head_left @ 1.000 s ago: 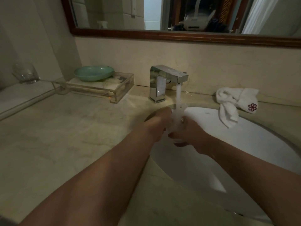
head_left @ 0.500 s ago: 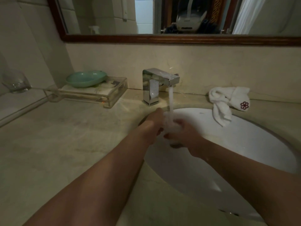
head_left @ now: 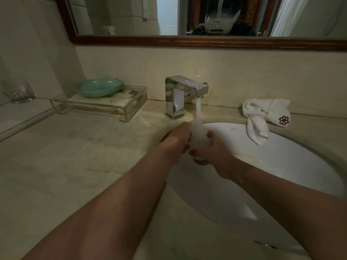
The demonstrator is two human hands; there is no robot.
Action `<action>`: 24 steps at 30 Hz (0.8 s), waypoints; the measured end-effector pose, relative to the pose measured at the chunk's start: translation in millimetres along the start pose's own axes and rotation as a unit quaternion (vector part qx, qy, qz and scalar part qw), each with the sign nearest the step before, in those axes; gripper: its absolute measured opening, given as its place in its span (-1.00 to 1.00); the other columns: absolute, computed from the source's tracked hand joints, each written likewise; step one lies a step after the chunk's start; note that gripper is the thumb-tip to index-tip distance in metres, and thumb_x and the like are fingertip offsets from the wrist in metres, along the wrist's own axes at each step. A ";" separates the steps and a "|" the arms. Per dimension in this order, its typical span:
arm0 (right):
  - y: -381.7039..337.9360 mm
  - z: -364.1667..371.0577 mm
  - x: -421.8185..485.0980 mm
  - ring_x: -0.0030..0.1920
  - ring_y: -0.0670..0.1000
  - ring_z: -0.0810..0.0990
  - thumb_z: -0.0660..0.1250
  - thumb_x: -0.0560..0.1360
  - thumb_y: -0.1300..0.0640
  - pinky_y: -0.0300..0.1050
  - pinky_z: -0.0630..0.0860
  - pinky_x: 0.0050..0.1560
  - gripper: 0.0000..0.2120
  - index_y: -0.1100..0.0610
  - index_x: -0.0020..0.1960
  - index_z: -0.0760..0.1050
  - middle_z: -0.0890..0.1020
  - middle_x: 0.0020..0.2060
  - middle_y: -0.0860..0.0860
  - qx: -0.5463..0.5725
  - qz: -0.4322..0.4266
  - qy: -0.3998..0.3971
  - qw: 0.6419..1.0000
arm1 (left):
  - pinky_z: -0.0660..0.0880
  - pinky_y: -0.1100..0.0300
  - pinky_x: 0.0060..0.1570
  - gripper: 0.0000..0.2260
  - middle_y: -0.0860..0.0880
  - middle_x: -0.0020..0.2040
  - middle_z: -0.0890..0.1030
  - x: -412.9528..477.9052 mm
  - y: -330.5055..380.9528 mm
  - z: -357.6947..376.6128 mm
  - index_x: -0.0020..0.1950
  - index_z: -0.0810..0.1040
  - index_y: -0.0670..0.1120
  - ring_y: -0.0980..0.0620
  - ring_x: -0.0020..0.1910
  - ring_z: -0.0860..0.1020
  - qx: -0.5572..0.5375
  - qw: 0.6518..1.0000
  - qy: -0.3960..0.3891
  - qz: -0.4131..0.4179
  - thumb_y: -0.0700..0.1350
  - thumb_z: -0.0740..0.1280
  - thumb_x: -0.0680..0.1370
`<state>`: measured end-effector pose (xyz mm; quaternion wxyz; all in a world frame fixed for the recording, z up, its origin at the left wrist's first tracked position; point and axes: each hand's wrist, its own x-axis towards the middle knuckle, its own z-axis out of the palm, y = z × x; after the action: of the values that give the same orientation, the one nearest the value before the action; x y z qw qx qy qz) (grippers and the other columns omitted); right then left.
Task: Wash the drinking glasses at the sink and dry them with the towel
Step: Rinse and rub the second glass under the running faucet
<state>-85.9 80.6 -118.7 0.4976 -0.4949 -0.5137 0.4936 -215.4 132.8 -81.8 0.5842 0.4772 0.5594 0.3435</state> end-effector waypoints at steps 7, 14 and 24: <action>0.1 -1.5 2.9 -0.37 0.01 0.58 0.47 0.48 0.23 -0.14 0.44 -0.39 -0.81 0.16 0.09 0.63 0.69 -0.17 0.15 -0.005 0.008 0.003 1.000 | 0.55 -0.06 0.24 -0.55 -0.11 0.05 0.70 -6.5 0.7 0.3 0.01 0.66 -0.08 -0.14 0.05 0.63 0.019 1.000 -0.008 0.006 0.23 0.15 0.63; -0.6 -7.8 3.5 -0.17 0.07 0.69 0.53 0.42 0.25 -0.02 0.59 -0.26 -0.68 0.08 0.15 0.63 0.70 -0.07 0.15 -0.014 0.011 0.021 1.000 | 0.53 0.01 0.16 -0.60 -0.08 0.00 0.67 -11.0 3.6 0.8 0.01 0.64 -0.09 -0.11 -0.04 0.56 0.027 1.000 -0.007 0.001 0.11 0.09 0.65; -21.7 -23.7 -0.7 -0.16 0.04 0.65 0.62 0.32 0.17 -0.16 0.58 -0.37 -0.42 0.08 0.28 0.48 0.60 0.00 0.03 -0.245 0.045 0.005 0.968 | 0.54 0.04 -0.03 -0.64 -0.12 0.01 0.64 -18.1 5.0 2.1 0.07 0.64 -0.09 -0.12 -0.06 0.57 0.033 0.999 -0.013 -0.003 0.11 0.15 0.64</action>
<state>-62.6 79.7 -96.6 0.3412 -0.6266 -0.5940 0.3717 -215.2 117.1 -71.4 0.5766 0.4988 0.5644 0.3165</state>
